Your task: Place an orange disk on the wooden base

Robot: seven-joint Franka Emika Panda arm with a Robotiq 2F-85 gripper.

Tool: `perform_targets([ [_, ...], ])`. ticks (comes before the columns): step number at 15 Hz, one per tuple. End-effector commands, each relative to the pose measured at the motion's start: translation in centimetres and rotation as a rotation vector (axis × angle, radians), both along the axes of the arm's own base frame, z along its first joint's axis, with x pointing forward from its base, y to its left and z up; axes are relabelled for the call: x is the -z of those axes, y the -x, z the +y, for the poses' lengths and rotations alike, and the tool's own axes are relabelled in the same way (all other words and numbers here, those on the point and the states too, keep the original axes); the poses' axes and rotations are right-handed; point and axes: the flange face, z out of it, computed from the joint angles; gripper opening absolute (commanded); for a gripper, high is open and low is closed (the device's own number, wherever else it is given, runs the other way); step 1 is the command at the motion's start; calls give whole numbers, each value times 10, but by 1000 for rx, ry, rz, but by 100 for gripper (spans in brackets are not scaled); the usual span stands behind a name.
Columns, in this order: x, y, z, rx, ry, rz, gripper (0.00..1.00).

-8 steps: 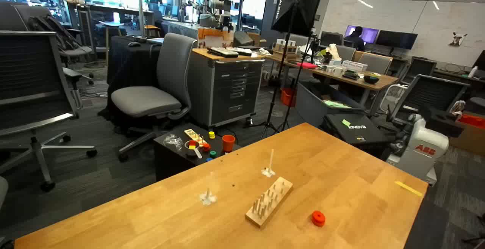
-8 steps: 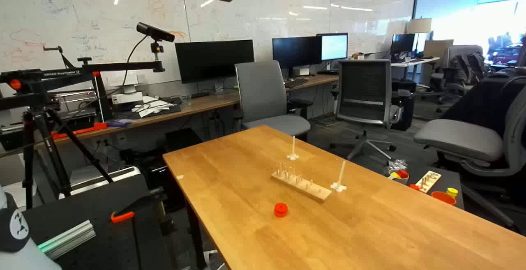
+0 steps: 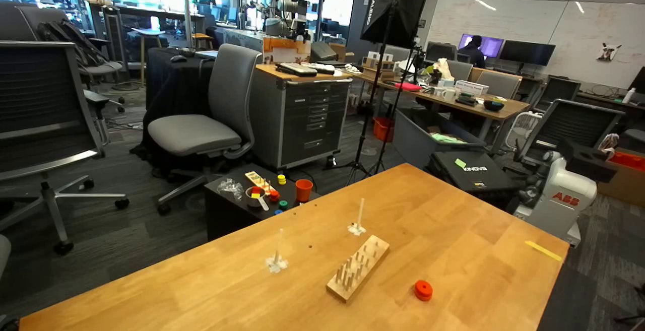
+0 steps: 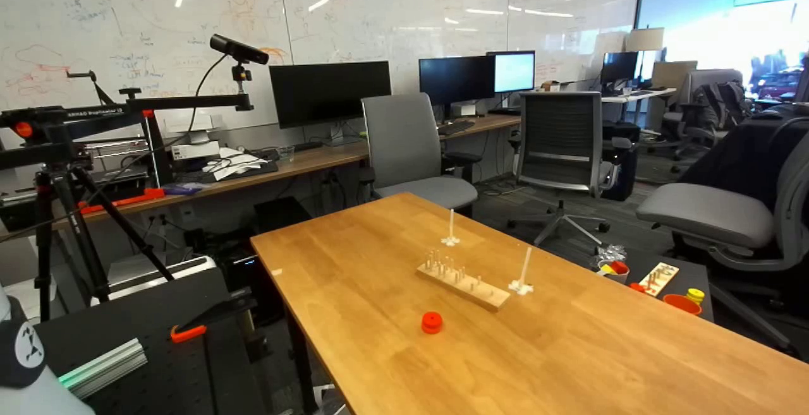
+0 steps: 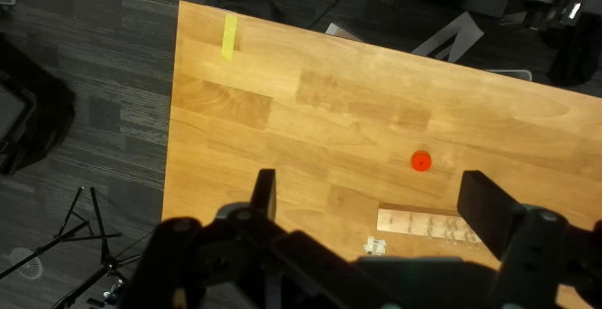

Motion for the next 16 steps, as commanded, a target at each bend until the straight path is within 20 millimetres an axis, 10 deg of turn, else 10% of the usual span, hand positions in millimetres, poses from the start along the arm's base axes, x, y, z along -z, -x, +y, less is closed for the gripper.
perform_targets([
  [1, 5, -5, 0, -4, 25, -4, 100],
  [7, 75, -59, 14, -24, 51, 4, 100],
  [16, 245, -136, 63, -82, -54, 173, 100],
])
